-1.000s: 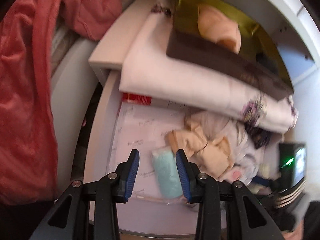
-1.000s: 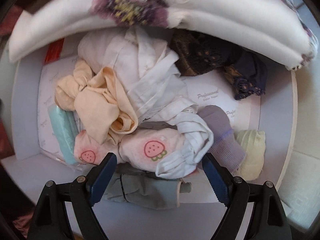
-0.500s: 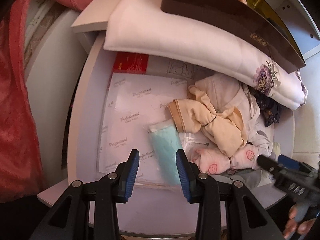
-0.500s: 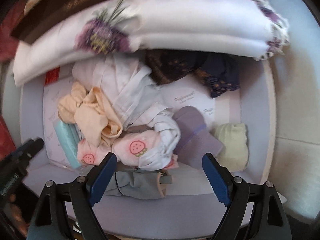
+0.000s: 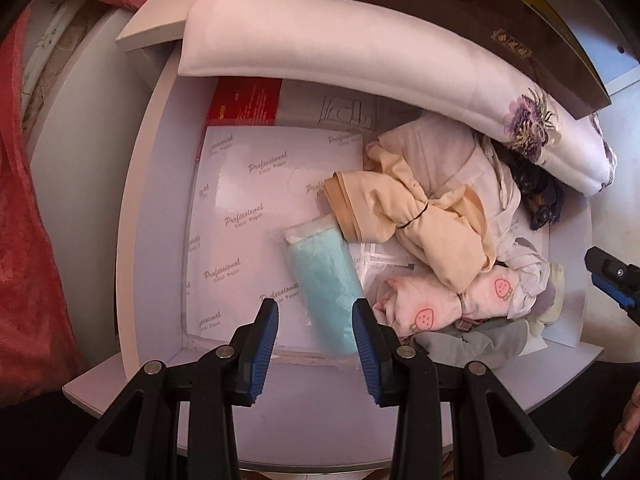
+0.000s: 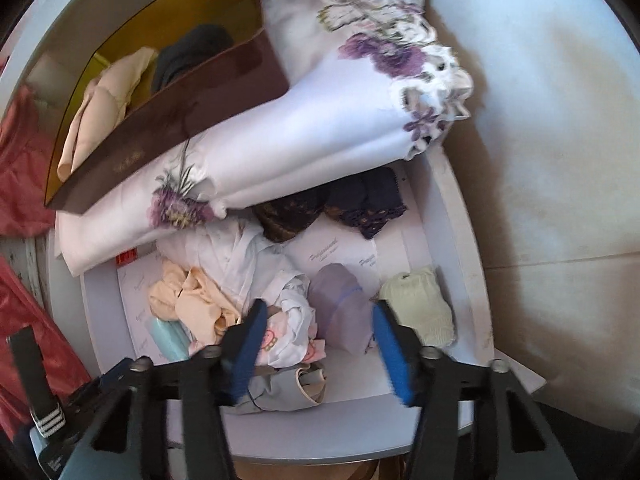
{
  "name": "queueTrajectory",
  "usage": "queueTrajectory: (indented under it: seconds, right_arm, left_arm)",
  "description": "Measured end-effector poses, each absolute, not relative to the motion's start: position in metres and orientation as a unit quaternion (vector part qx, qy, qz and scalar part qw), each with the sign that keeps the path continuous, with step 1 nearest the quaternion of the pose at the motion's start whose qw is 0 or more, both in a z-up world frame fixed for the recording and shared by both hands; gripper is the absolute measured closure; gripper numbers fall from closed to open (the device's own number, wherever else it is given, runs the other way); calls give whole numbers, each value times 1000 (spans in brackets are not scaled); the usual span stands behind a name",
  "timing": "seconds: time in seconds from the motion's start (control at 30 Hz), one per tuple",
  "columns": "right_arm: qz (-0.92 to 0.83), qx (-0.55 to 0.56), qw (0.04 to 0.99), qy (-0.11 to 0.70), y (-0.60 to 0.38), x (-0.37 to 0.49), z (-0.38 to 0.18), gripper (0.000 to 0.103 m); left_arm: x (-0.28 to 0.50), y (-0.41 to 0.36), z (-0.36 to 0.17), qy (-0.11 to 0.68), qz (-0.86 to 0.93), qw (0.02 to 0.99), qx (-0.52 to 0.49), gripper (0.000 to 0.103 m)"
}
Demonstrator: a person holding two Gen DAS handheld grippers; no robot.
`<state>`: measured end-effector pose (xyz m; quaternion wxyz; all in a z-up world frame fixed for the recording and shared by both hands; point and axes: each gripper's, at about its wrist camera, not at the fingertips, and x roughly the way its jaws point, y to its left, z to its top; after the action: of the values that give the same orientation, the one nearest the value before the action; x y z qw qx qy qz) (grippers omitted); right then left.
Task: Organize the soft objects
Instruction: 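Withdraw the left tool over the drawer while the right tool moves above the drawer items, then grasp the white cloth in the drawer with the right tool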
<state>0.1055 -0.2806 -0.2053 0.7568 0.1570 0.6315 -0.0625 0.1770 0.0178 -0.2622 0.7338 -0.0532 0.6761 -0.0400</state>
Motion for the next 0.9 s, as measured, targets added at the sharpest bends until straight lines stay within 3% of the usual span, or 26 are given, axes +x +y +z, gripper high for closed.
queueTrajectory:
  seconds: [0.3, 0.4, 0.9]
  right_arm:
    - [-10, 130, 772, 622, -225, 131, -224, 59]
    - [-3, 121, 777, 617, -213, 141, -228, 50]
    - [2, 121, 775, 620, -186, 169, -267, 35]
  left_arm:
    - [175, 15, -268, 679, -39, 731, -51, 65]
    - [176, 14, -272, 681, -41, 729, -51, 65]
    - [178, 5, -284, 682, -43, 729, -36, 65]
